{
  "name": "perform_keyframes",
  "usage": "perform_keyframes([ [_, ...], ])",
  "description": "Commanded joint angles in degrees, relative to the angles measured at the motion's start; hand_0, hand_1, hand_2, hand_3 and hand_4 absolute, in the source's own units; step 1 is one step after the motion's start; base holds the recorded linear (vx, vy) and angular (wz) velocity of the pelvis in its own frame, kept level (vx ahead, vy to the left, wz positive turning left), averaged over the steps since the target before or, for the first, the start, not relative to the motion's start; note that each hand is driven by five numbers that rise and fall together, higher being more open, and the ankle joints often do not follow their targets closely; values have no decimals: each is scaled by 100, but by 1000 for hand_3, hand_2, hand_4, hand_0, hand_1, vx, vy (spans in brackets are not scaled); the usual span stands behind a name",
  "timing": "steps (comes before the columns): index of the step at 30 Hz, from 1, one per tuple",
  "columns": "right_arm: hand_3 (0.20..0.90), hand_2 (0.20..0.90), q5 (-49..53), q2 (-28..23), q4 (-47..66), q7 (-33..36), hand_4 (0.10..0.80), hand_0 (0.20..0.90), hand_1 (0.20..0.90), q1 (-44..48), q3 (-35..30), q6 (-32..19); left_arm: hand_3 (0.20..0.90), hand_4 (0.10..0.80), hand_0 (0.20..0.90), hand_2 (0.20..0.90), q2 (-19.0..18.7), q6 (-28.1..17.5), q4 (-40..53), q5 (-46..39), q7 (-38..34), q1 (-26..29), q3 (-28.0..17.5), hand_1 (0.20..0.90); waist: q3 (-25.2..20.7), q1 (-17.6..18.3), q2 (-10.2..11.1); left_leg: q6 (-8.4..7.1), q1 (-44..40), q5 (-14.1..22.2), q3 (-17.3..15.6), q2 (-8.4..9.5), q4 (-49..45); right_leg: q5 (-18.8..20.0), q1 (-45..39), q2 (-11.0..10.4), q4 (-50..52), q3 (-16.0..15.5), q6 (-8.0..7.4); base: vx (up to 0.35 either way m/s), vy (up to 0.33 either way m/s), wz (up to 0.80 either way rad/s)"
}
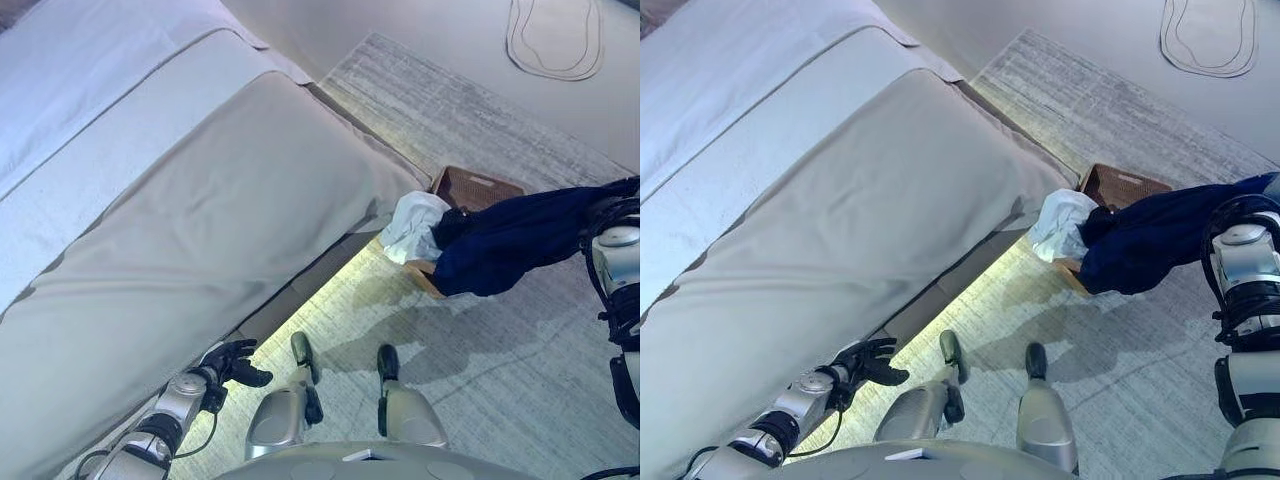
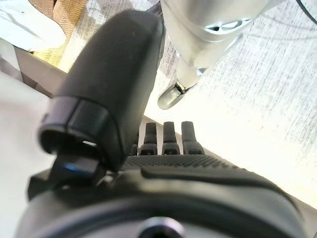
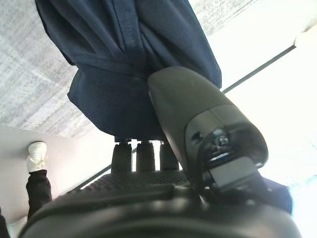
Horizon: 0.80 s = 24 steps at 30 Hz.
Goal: Pick up the clothes from the bed and place them into the basket
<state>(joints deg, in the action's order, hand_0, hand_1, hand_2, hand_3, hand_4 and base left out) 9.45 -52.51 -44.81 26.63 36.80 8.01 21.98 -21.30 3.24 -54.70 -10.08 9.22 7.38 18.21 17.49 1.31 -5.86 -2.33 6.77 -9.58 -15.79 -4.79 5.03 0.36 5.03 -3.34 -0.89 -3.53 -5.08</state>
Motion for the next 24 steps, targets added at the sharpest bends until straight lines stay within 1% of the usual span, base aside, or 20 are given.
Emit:
perform_keyframes([
  [1, 900, 900, -263, -366, 304, 590, 800, 900, 900, 908, 69, -394, 900, 800, 900, 900, -283, -199, 155, -157, -15, 321, 122, 900, -72, -62, 320, -111, -84, 1024, 545, 135, -540, 161, 132, 102, -267, -726, 212, -52, -1, 2],
  [5, 900, 900, -44, -297, 233, 715, 800, 900, 900, 997, 103, -656, 900, 800, 900, 900, -257, -229, 143, -171, 1, 289, 173, 900, -79, -94, 325, -130, -115, 1027, 545, 136, -548, 206, 85, 94, -343, -749, 187, -10, 1, 1],
  [8, 900, 900, 127, -223, 425, 1169, 800, 900, 900, 1014, -23, -1144, 900, 800, 900, 900, -205, -215, 116, -180, -28, 266, 202, 900, -94, -96, 320, -136, -163, 1033, 567, 139, -531, 207, 53, 90, -350, -745, 177, 4, 11, 2],
  [9, 900, 900, 108, -139, 599, 1364, 800, 900, 900, 996, -153, -1298, 900, 800, 900, 900, -175, -241, 72, -172, -31, 236, 203, 900, -112, -96, 315, -144, -179, 1037, 576, 140, -531, 197, 38, 85, -347, -747, 175, 14, 48, 9],
  [11, 900, 900, -52, 0, 883, 1559, 800, 900, 900, 937, -353, -1447, 900, 800, 900, 900, -113, -287, -34, -158, -15, 208, 211, 900, -151, -100, 303, -151, -213, 1046, 589, 162, -499, 181, 18, 74, -347, -763, 165, 19, 66, 6],
  [13, 900, 900, -171, 20, 945, 1555, 800, 900, 900, 913, -406, -1451, 900, 800, 900, 900, -77, -280, -76, -133, 6, 182, 205, 900, -193, -107, 306, -158, -254, 1053, 592, 175, -475, 167, -16, 64, -350, -780, 161, 34, 64, 3],
  [16, 900, 900, -384, -22, 877, 1273, 800, 900, 900, 846, -367, -1156, 900, 800, 900, 900, -51, -265, -136, -113, 30, 154, 192, 900, -274, -122, 343, -167, -313, 1055, 606, 191, -447, 147, -77, 55, -357, -798, 158, 46, 48, 10],
  [18, 900, 900, -334, -140, 797, 1168, 800, 900, 900, 755, -325, -1134, 900, 800, 900, 900, -60, -251, -136, -92, 44, 90, 164, 900, -340, -141, 379, -169, -373, 1053, 610, 188, -419, 136, -136, 48, -366, -823, 154, 70, 34, 12],
  [21, 900, 900, -413, -160, 796, 936, 800, 900, 900, 513, -432, -983, 900, 800, 900, 900, -58, -246, -175, -96, 53, 20, 121, 900, -421, -143, 421, -170, -453, 1076, 614, 203, -403, 126, -208, 40, -371, -849, 143, 64, 53, 6],
  [23, 900, 900, -422, -141, 819, 800, 800, 900, 900, 388, -463, -995, 900, 800, 900, 900, -47, -248, -174, -104, 55, -21, 76, 900, -448, -138, 433, -171, -491, 1073, 605, 204, -384, 125, -235, 31, -377, -859, 139, 44, 78, 2],
  [24, 900, 900, -296, -52, 889, 552, 800, 900, 900, 170, -522, -1040, 900, 800, 900, 900, -29, -282, -198, -140, 64, -70, -1, 900, -492, -131, 457, -179, -544, 1085, 599, 208, -363, 116, -277, 23, -380, -878, 129, 38, 89, 2],
])
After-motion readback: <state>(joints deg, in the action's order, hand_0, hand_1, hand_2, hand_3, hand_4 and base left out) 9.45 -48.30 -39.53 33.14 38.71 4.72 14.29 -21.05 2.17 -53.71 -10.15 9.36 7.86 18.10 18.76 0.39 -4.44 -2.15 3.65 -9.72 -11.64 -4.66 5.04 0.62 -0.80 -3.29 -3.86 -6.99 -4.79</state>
